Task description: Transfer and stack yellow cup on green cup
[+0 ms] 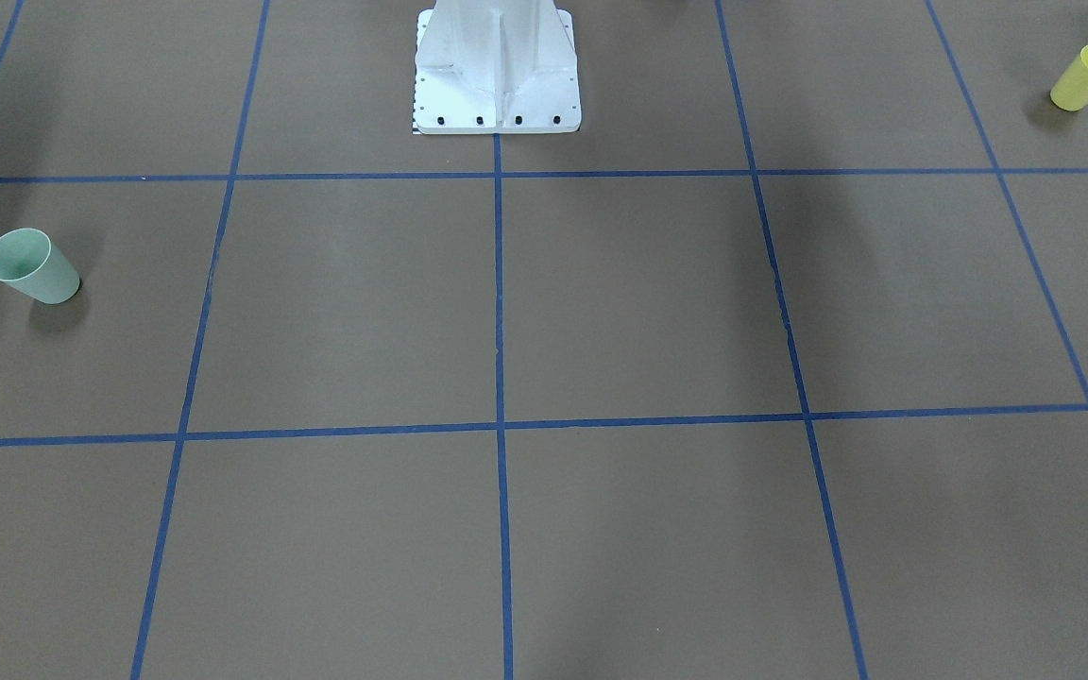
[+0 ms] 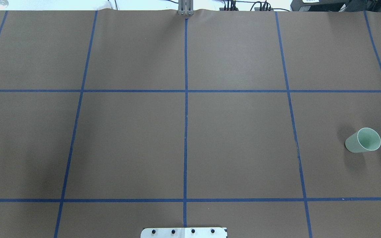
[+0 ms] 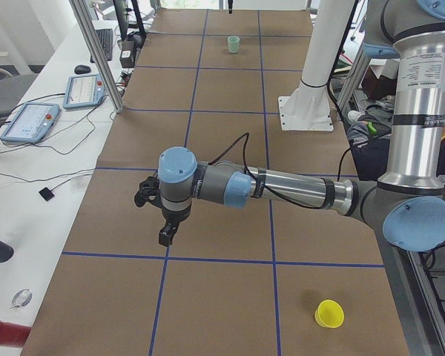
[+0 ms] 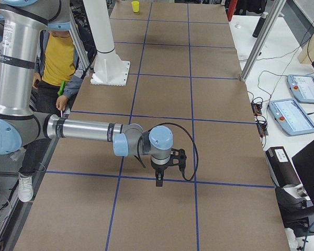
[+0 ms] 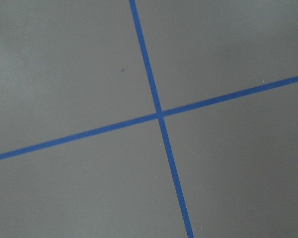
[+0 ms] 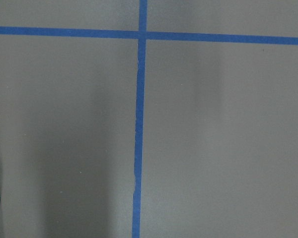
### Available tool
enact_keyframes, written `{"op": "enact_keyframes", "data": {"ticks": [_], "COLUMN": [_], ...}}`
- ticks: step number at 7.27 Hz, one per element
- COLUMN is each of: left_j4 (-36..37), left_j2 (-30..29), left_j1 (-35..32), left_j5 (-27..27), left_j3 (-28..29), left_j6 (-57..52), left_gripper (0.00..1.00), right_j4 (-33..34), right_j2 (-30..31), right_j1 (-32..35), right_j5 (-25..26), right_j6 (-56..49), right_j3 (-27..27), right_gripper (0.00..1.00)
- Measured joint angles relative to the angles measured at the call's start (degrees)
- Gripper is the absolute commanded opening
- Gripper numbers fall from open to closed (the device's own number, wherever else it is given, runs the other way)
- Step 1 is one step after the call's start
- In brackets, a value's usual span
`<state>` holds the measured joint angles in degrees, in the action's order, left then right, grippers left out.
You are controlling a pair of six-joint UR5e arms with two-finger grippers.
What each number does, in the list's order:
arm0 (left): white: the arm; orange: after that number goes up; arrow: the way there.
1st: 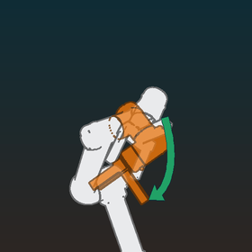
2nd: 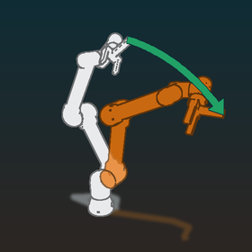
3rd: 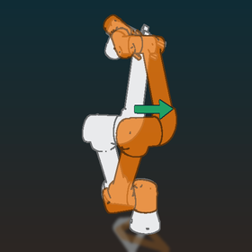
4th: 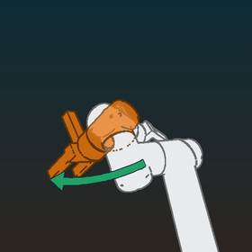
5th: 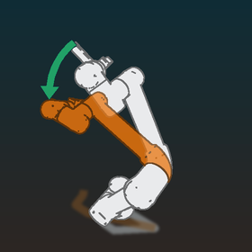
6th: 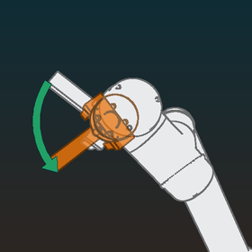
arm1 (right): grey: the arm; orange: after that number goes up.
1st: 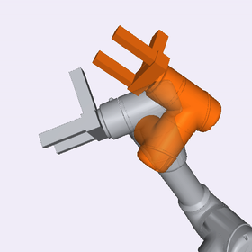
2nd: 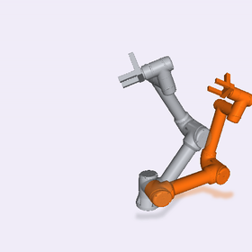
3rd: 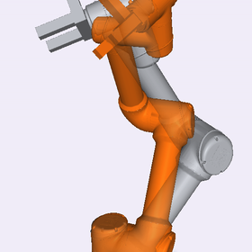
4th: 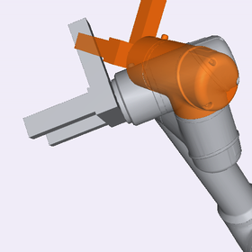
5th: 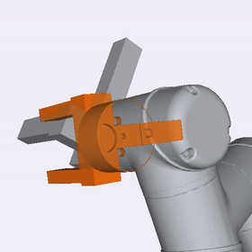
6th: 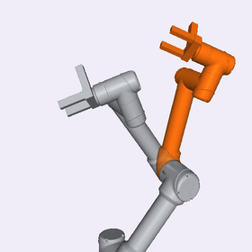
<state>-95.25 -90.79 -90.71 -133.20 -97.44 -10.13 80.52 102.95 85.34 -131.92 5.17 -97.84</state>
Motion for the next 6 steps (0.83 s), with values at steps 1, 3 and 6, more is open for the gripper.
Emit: {"op": "enact_keyframes", "data": {"ticks": [1,3,6], "left_j4": [-0.6,-2.2,-9.0], "left_j2": [0.1,0.0,1.9], "left_j1": [0.0,0.0,0.7], "left_j5": [0.0,0.2,8.4], "left_j3": [-0.6,-2.9,-3.8], "left_j6": [0.2,6.8,33.2], "left_gripper": [1.00,1.00,1.00], "right_j4": [-0.4,-0.5,-0.5], "right_j2": [0.6,1.6,2.2], "right_j1": [0.0,0.0,0.0], "right_j5": [-0.3,-3.7,-8.0], "right_j6": [0.0,-0.1,-0.1], "right_j3": [0.2,0.3,1.4], "right_gripper": [1.00,1.00,1.00]}}
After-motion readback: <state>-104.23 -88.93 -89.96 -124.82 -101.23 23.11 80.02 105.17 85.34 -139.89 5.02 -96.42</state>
